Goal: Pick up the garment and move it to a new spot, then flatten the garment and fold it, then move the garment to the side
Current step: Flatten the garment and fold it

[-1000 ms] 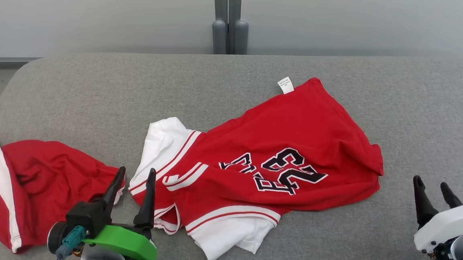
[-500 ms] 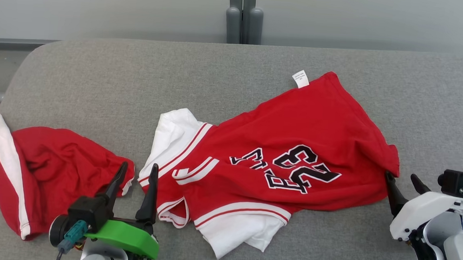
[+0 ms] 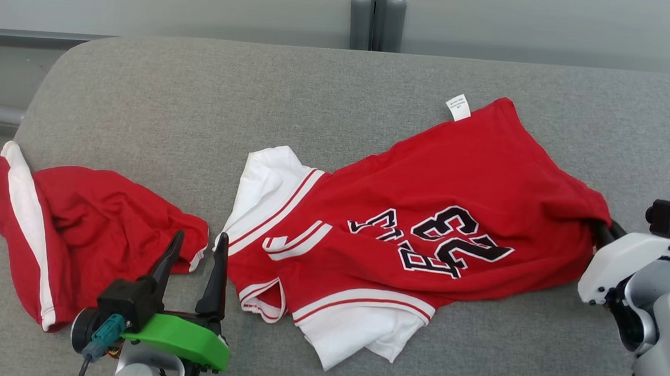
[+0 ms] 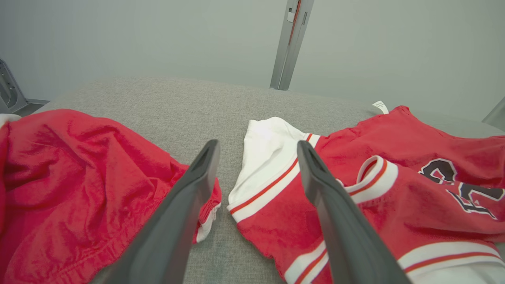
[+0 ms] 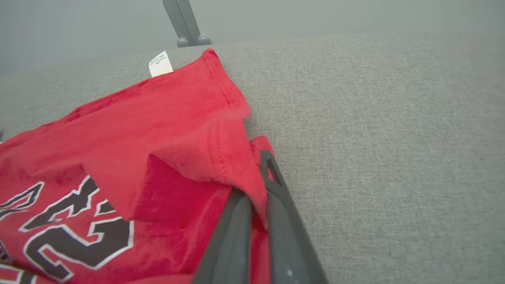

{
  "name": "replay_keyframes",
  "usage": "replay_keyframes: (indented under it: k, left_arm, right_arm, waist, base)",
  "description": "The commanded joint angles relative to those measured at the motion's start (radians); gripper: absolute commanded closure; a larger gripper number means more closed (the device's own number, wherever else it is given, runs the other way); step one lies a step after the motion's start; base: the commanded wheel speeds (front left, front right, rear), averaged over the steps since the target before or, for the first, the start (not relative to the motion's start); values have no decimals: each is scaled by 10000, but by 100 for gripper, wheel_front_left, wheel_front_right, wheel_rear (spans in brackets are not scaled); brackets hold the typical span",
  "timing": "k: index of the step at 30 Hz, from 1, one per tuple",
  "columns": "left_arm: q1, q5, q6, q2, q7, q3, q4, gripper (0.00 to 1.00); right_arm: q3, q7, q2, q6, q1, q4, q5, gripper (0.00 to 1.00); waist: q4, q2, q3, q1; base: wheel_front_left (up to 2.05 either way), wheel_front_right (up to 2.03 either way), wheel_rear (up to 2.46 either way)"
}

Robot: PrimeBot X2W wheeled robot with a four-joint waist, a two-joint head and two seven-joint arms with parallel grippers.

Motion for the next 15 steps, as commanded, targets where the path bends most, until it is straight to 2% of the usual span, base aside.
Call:
replay_keyframes:
  k: [1,4,10,12,15]
  left_arm:
    - [-57,-44,-1,44,-47,22,2,0]
    - [-54,-35,-2,13,-42,-19,-38,0]
    - [-81,-62,-2,-65,-45,-38,-25,0]
    - [-99,-99,-10,-102,-45,-38,-38,0]
    - [-218,-115,-63,-183,-45,-89,-17,0]
  right_arm:
    - [113,270,-256,5,-197,-257,120,100]
    - [442,1421,-792,5,-287,-975,476,100]
    - [349,4939,-2186,5,39,-3681,1606,100]
    - [135,5858,-2401,5,152,-4757,1945,100]
    - [-87,6994,-2355,5,386,-5881,2275,100]
  waist:
    - [-12,0,-6,0]
    - [25,0,44,0]
    - [325,0,344,0]
    - [457,0,462,0]
    - [707,0,632,0]
  base:
    - [0,0,0]
    - [0,0,0]
    - [0,0,0]
    - [0,0,0]
    - [0,0,0]
